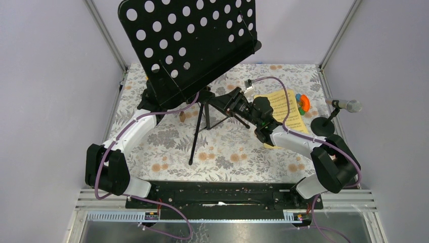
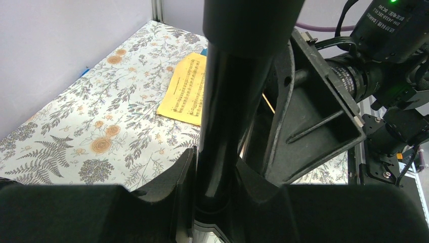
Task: Pack up the instrument practice props
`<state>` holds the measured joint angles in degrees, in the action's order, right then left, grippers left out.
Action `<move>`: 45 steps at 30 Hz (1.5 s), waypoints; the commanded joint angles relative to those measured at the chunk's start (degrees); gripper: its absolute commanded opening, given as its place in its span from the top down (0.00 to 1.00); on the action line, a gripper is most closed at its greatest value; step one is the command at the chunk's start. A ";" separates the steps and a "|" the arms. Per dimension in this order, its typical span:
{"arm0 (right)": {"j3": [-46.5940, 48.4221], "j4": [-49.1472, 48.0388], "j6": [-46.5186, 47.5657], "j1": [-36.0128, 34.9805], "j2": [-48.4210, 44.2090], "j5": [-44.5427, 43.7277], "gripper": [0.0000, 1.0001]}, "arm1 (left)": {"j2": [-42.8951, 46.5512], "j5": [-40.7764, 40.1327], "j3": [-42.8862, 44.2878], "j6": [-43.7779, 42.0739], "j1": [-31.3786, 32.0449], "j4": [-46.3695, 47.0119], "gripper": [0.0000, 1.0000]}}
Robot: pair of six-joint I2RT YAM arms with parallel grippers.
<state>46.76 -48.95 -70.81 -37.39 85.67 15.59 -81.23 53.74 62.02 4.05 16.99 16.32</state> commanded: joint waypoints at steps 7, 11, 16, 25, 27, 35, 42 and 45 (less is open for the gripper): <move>2.96 -1.60 1.05 0.37 2.14 0.28 0.55 | 0.11 -1.81 2.52 3.41 -1.57 -0.54 1.00; 2.70 -1.63 2.22 0.36 2.13 0.66 0.72 | 0.11 -1.62 2.41 3.73 -1.66 -0.19 1.00; 4.01 2.69 9.45 0.34 1.00 0.75 0.86 | 0.19 -1.53 2.42 4.03 -1.78 0.12 1.00; 5.71 6.82 39.80 -2.64 -2.67 -5.15 0.94 | -0.42 -1.44 2.42 4.38 -1.81 0.29 1.00; 5.67 8.60 51.74 -4.96 -4.01 -9.84 0.95 | -0.46 -1.48 2.49 4.38 -1.85 0.30 1.00; 10.87 18.97 87.63 -14.99 -2.81 -23.24 1.00 | -0.59 -1.35 2.63 4.56 -2.22 0.30 1.00; 11.78 22.92 117.79 -21.36 -0.65 -35.46 0.99 | -0.85 -1.00 2.51 5.15 -2.57 0.97 1.00; 11.00 24.58 133.15 -23.97 0.97 -40.17 1.00 | -0.79 -0.85 2.53 5.47 -2.74 1.22 1.00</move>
<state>57.58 -29.08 35.62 -57.14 84.40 -16.62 -81.52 55.16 62.04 4.58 15.55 16.75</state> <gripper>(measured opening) 0.328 0.298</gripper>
